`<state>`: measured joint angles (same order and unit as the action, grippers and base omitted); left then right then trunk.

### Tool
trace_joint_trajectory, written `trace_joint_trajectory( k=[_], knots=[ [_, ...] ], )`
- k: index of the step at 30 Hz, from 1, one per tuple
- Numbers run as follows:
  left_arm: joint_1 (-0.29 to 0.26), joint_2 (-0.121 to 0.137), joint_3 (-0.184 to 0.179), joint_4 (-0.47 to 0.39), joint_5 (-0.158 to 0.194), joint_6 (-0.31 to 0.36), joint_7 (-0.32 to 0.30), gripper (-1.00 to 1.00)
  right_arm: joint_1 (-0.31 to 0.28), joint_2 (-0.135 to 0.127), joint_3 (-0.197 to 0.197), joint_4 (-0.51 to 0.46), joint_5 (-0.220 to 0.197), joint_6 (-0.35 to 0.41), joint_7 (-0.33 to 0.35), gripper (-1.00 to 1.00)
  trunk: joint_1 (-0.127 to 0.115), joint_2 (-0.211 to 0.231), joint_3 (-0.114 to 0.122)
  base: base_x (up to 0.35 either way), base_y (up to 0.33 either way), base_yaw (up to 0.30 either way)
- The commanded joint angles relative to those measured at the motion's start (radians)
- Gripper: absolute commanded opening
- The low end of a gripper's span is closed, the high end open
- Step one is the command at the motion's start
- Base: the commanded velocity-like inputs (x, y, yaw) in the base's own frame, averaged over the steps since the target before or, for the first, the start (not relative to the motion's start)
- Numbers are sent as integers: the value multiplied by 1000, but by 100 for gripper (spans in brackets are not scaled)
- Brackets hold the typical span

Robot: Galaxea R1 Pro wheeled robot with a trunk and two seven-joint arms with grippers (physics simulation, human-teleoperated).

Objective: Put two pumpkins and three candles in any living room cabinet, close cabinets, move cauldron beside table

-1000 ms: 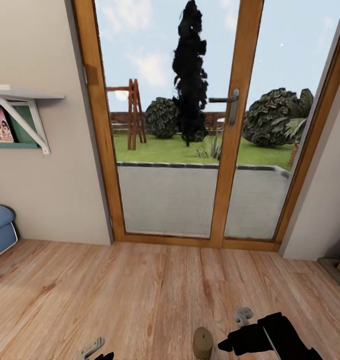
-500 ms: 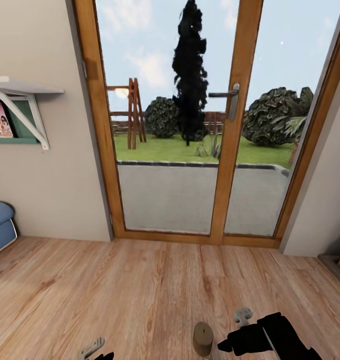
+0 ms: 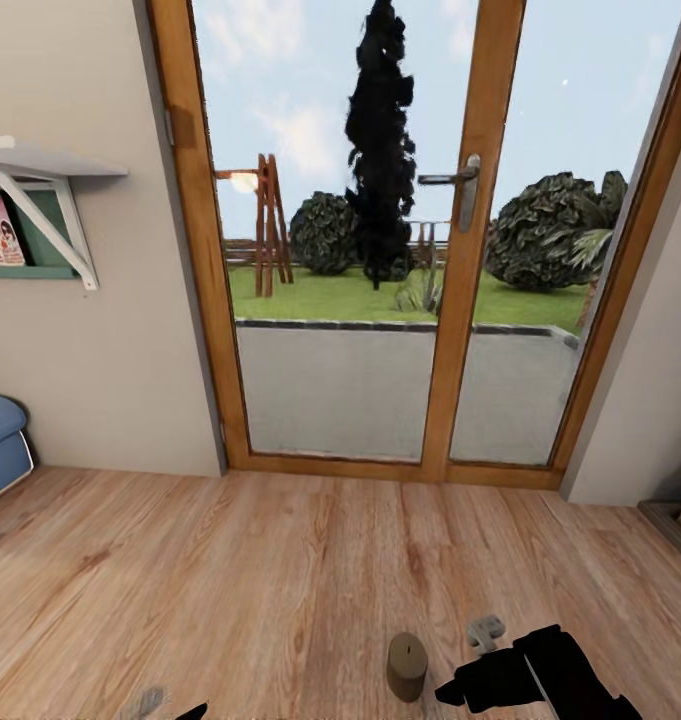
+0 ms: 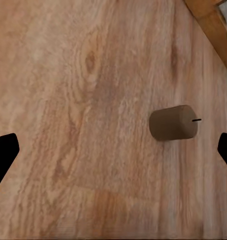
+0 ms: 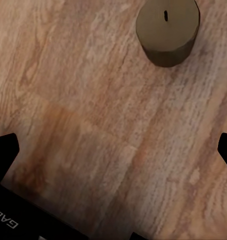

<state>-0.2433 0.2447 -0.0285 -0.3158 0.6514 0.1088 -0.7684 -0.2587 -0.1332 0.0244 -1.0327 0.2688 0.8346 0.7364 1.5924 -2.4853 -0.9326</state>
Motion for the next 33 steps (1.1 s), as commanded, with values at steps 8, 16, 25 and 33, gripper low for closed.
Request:
trace_joint_trajectory(
  k=[8, 16, 25, 33],
  knots=[
    [1, 46, 0, 59, 17, 9, -174, 100, -1, 0, 2, -1, 12, 1, 7, 100, 9, -16, -23, 0, 0, 0],
    [1, 33, 1, 60, 17, 8, -167, 100, -1, 1, 3, -1, 13, 0, 5, 100, 9, -16, -23, 81, 30, 0],
    [1, 28, 1, 61, 17, 1, -151, 100, -1, 3, 3, -1, 15, -33, 4, 100, 9, -16, -23, 163, 63, 0],
    [1, 27, 1, 60, 17, -6, -151, 100, -1, 3, 3, 0, 16, -36, 4, 100, 12, -17, -46, 8, 3, 0]
  ],
)
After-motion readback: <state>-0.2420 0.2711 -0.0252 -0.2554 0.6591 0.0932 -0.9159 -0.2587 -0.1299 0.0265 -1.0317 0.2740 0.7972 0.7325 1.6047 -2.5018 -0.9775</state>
